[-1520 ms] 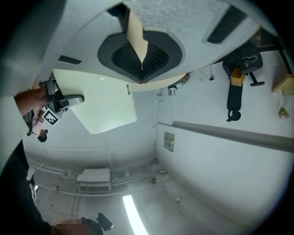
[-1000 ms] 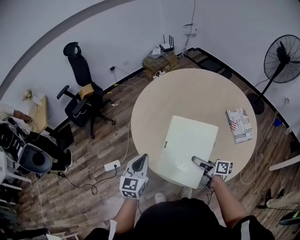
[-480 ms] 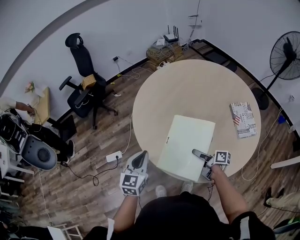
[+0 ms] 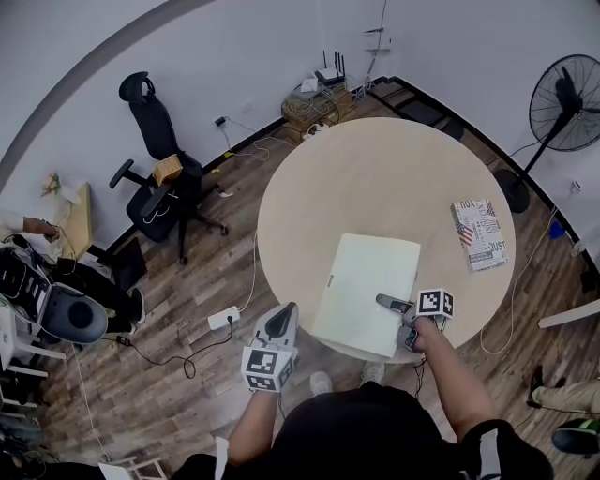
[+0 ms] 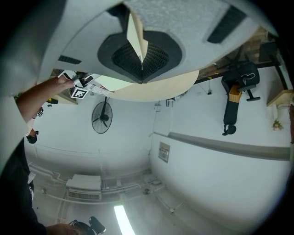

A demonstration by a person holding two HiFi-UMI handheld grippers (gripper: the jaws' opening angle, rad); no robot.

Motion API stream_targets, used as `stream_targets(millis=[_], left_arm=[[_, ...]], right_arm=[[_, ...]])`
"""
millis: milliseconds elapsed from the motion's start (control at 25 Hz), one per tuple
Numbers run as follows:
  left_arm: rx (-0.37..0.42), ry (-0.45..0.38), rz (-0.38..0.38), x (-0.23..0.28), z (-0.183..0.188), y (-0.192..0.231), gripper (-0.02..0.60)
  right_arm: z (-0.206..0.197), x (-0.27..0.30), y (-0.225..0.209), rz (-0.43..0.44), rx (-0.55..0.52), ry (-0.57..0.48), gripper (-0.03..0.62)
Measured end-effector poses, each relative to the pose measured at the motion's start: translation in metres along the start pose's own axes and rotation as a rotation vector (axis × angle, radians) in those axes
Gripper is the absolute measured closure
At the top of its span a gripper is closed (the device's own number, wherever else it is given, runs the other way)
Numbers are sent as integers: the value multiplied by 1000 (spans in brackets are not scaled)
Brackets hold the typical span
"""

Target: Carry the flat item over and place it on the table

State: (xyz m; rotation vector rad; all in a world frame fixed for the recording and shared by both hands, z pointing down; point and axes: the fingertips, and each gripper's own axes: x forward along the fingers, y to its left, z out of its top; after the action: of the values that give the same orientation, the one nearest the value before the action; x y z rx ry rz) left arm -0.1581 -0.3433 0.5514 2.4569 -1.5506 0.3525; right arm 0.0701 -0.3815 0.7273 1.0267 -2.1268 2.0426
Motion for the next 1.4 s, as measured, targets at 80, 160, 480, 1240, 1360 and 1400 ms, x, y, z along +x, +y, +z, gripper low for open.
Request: stream_targets(millis=[80, 160, 480, 1240, 1360, 1400], left_arm=[[-1, -3, -12, 4, 0, -3, 575], [-2, -4, -25, 7, -2, -8, 575], [-20, 18, -59, 10, -10, -13, 575], [-87, -20, -191, 19, 15, -59, 575], [-82, -20, -212, 20, 16, -67, 575], [-80, -21, -214, 20, 17, -68, 575]], right_arm=[[5, -3, -9, -96, -9, -27, 197], [13, -10, -18, -204, -51, -54, 176], [27, -33, -15, -421, -293, -60, 154], [50, -127, 132, -359, -787, -526, 530], [50, -137, 148, -357, -896, -594, 594], [50, -139, 154, -365, -945, -607, 595]])
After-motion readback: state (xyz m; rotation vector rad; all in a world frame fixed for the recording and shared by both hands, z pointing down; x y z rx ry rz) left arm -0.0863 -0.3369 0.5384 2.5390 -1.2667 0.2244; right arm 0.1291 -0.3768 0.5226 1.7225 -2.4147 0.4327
